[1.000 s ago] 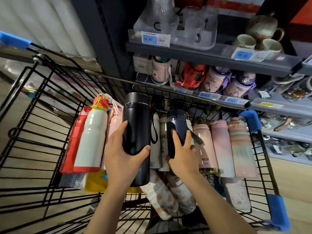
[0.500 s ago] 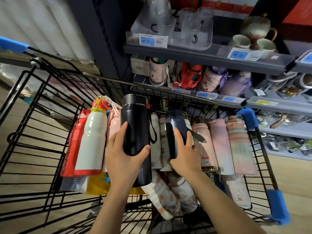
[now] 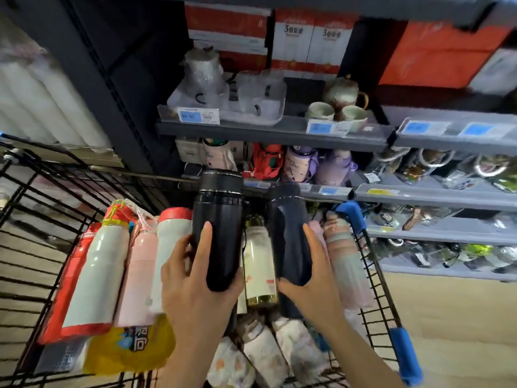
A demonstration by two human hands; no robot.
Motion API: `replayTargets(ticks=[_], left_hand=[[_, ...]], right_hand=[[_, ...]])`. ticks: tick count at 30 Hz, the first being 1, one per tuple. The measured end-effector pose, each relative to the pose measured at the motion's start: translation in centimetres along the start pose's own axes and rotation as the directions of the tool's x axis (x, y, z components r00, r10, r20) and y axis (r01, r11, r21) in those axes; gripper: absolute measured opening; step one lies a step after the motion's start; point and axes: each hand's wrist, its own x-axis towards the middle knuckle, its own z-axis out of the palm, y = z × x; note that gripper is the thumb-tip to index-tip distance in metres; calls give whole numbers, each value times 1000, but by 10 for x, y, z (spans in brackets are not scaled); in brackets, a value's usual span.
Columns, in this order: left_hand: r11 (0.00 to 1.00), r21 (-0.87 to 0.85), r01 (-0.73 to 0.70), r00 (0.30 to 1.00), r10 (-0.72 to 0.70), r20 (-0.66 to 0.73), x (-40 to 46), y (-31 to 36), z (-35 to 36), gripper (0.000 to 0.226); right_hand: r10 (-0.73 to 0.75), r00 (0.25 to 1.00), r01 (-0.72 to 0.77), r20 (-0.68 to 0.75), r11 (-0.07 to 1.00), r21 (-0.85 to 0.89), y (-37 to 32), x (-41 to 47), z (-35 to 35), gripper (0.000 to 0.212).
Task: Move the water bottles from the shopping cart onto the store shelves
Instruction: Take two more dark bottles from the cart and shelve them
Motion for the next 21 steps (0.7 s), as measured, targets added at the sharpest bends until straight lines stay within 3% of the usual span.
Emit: replayTargets(ticks=[6,13,21], left_hand=[[980,-103,-170,984,163,-74,-8,118,35,73],[925,-170,-341,919,289,-269,-44,309,97,72],[793,-265,-549,790,388,-475,-50,509,139,71]], right_hand=[[-206,955,200,-213,978,-53,-6,-15,-125,100],[-475,815,449,-332,880,-157,0,-33,-328,95],[-627,589,579,-510,767,-276,-5,-49,-521,90]])
